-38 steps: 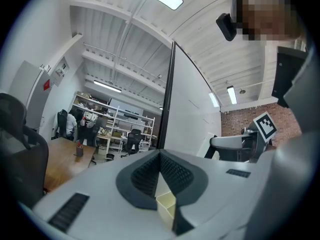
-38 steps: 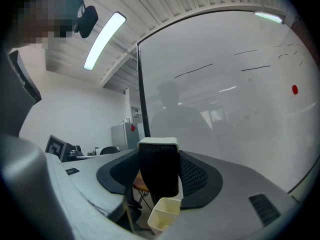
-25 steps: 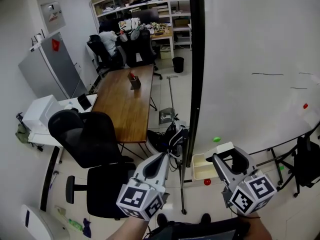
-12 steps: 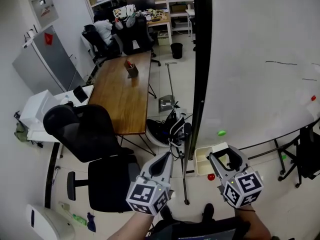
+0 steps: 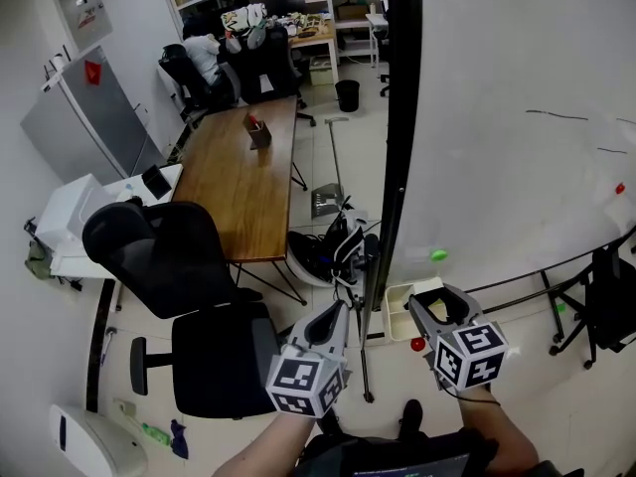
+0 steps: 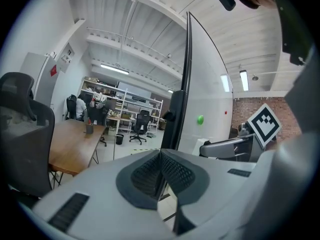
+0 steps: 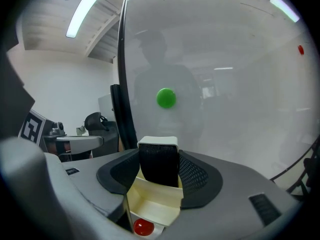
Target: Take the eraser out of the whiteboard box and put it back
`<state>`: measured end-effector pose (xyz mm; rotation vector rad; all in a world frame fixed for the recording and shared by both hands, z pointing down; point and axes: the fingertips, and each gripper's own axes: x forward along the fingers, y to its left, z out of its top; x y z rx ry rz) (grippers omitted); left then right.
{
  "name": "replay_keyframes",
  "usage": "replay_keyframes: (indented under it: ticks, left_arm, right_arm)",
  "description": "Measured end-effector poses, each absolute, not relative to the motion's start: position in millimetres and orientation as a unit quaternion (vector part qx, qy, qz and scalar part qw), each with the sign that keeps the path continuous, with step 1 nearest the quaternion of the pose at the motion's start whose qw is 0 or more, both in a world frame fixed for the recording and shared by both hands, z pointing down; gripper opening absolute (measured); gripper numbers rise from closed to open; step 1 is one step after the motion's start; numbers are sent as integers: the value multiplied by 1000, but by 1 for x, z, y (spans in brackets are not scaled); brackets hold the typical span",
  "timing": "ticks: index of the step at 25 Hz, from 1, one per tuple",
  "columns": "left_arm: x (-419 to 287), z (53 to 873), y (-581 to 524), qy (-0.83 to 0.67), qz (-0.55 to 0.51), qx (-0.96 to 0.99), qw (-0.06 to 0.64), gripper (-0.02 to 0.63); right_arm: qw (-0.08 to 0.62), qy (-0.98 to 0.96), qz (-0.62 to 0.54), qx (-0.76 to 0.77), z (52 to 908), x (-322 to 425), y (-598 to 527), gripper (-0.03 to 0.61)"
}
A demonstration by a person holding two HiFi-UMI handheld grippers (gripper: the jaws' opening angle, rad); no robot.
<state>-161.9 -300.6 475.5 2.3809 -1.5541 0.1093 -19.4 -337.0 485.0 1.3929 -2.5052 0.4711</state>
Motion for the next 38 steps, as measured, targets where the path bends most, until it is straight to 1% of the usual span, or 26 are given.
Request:
replay_keyframes:
  ticks: [8,15,25,32,38]
  left_arm:
    - [-167,483,-292,-548,49,821,153,37]
    - [-154,482,-291,-542,60,825,147,37]
    - [-135,478,-286,-521,43,836,168,37]
    - [-125,478,-287,-513,51,841,163,37]
    - [-120,476,-288,-509,52,844,162,37]
  right_arm:
    - [162,-847,209,461,495,-29,-326,261]
    - [214,-839,241,439,500,-34,-320,261]
    - [278,-825,284,401,512,-41,-318,261]
    - [312,-812,301,391,525,-38,-317,261]
    - [317,-800,341,379,527,-37,-315,261]
